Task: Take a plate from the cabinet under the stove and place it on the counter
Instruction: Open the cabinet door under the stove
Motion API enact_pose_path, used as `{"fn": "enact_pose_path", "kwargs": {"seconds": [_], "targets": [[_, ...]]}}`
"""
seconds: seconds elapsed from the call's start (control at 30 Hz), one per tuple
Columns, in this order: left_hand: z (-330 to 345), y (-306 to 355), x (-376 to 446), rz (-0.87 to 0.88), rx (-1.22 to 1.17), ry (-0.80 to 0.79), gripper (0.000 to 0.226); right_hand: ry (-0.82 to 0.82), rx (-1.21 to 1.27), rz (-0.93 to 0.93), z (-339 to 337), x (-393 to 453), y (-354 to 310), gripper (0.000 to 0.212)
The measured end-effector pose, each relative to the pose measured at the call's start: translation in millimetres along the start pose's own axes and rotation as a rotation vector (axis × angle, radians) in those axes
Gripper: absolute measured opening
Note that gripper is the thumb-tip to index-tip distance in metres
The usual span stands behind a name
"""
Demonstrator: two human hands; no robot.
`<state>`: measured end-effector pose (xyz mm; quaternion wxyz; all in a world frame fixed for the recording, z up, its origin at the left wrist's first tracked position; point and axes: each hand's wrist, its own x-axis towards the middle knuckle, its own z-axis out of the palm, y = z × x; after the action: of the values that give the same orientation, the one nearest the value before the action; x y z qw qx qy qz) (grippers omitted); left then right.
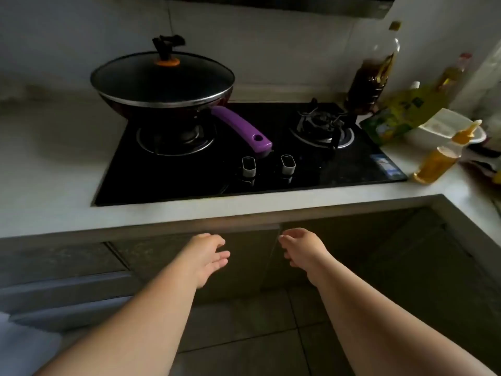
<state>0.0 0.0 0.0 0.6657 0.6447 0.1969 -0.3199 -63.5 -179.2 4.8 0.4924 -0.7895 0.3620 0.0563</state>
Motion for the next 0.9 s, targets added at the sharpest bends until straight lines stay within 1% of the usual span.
{"fn": "enact_pose_path", "kwargs": {"seconds": [0.1, 0.23, 0.33, 0.4, 0.43, 0.53, 0.57, 0.63, 0.67, 0.7, 0.8, 0.9], "targets": [[8.4, -1.7, 28.6, -0.022, -0.084, -0.012, 0.047, 0.008, 0.023, 0.015, 5.8, 22.7, 6.1, 0.039], [15.8, -2.6, 51.2, -0.05, -0.226, -0.011, 0.048, 0.016, 0.039, 0.037, 14.9, 45.5, 8.8, 0.045], [20.6, -2.6, 58.5, -0.056, -0.399, -0.052, 0.047, 0.027, 0.036, 0.018, 20.2, 53.5, 7.0, 0.044], [21.9, -6.0, 60.8, -0.054, -0.479, -0.084, 0.031, 0.027, 0.026, 0.005, 22.9, 53.6, 7.2, 0.045], [21.4, -7.8, 60.6, -0.047, -0.499, -0.089, 0.027, 0.036, 0.024, -0.007, 24.0, 52.5, 7.8, 0.047], [17.7, -15.8, 58.3, -0.035, -0.478, -0.08, 0.031, 0.069, 0.007, -0.054, 25.0, 47.1, 11.5, 0.052], [16.1, -19.8, 56.0, -0.042, -0.455, -0.085, 0.029, 0.061, -0.016, -0.066, 25.0, 44.4, 12.9, 0.053], [13.0, -28.2, 52.3, -0.071, -0.417, -0.091, 0.014, -0.01, -0.062, -0.045, 25.4, 37.6, 16.4, 0.052], [10.4, -32.1, 50.2, -0.087, -0.406, -0.077, 0.011, -0.061, -0.091, -0.031, 26.7, 33.2, 16.3, 0.048], [7.1, -36.8, 47.3, -0.096, -0.393, -0.063, 0.014, -0.105, -0.132, -0.031, 28.6, 28.5, 16.3, 0.045], [-0.7, -47.8, 36.6, -0.102, -0.342, -0.039, 0.035, -0.212, -0.339, -0.08, 34.6, 16.8, 16.0, 0.039], [-8.2, -58.2, 18.9, -0.112, -0.283, -0.01, 0.042, -0.318, -0.528, -0.091, 38.5, -3.9, 10.9, 0.041]]}}
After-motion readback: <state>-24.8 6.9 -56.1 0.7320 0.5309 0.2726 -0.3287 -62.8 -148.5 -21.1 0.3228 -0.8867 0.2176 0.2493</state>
